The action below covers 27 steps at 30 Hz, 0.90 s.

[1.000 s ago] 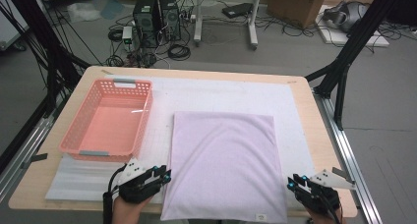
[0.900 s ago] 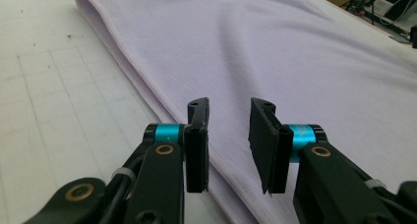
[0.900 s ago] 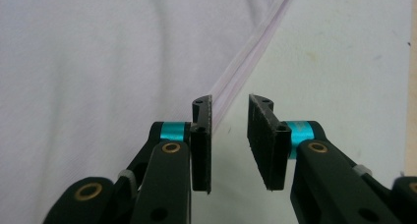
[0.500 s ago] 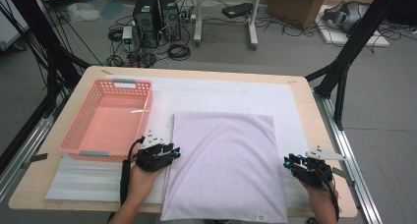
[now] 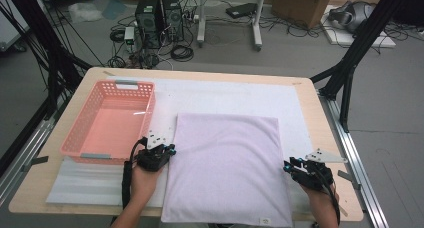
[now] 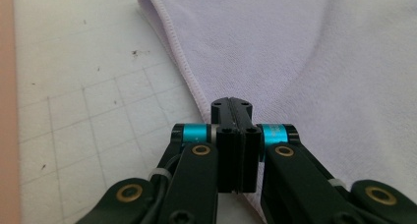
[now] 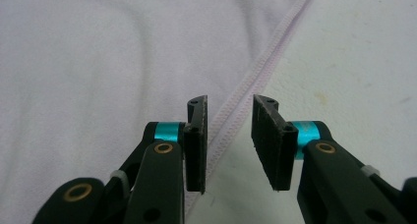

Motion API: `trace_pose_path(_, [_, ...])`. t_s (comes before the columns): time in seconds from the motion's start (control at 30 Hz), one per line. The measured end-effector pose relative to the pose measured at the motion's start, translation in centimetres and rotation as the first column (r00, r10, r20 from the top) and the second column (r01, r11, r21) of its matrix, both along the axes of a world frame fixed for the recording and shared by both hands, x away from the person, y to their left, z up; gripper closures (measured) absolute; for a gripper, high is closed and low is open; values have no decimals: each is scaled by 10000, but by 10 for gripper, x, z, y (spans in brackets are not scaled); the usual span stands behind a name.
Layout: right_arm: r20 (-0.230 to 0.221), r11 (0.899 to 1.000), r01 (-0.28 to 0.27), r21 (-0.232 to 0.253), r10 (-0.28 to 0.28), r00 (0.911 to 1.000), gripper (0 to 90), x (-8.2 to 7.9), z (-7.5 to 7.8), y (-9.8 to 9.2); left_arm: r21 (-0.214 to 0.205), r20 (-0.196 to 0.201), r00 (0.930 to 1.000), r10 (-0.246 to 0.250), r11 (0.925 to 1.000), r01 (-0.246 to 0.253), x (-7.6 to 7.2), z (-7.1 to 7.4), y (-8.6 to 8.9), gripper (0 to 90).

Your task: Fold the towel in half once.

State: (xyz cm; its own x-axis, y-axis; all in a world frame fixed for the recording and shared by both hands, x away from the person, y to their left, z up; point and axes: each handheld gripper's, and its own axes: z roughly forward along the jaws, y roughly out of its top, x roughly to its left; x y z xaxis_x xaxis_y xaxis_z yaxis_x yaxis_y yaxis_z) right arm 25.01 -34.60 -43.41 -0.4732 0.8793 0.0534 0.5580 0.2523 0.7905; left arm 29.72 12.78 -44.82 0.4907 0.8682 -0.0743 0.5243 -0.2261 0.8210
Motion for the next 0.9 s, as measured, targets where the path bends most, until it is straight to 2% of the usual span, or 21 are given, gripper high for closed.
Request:
trace_pose_path(0.07, [-13,9999,87,62,-87,10000,668,1,-1,-2,-158,-61,10000,-23,9999,22,0,-2,1,886])
trace_pose_path(0.1, [-46,9999,124,78,-124,9999,668,1,-1,-2,-146,-55,10000,-41,9999,40,0,-2,1,850])
trace_pose_path(0.17, [-28,9999,134,35,-134,9999,670,4,-1,-2,-479,38,9999,-154,9987,156,-1,-1,1,817])
trace_pose_path(0.3, [-125,9999,144,-76,-145,9998,708,11,-3,4,-651,286,9980,-571,9961,589,-3,-1,-1,759])
trace_pose_path(0.5, [-376,9999,-9,101,13,9993,739,26,-10,15,-966,250,9984,-516,9939,538,-3,-1,1,735])
trace_pose_path(0.57, [-616,9998,-11,-200,-1,9981,803,32,-13,20,-992,294,9980,-561,9933,588,-3,-1,1,729])
trace_pose_path(0.63, [-631,9990,-72,-434,45,9980,869,33,-12,20,-1085,350,9976,-589,9921,624,-4,-1,2,718])
trace_pose_path(0.7, [-382,9930,198,-1167,-244,9990,878,31,-8,20,-1200,359,9976,-591,9908,630,-4,0,3,696])
trace_pose_path(0.8, [-351,9891,563,-1360,-616,9975,878,29,-6,13,-1359,322,9982,-506,9892,545,-5,0,4,648])
trace_pose_path(0.9, [-531,9890,592,-1352,-669,9963,865,29,-5,13,-1468,292,9985,-467,9879,505,-5,0,6,631])
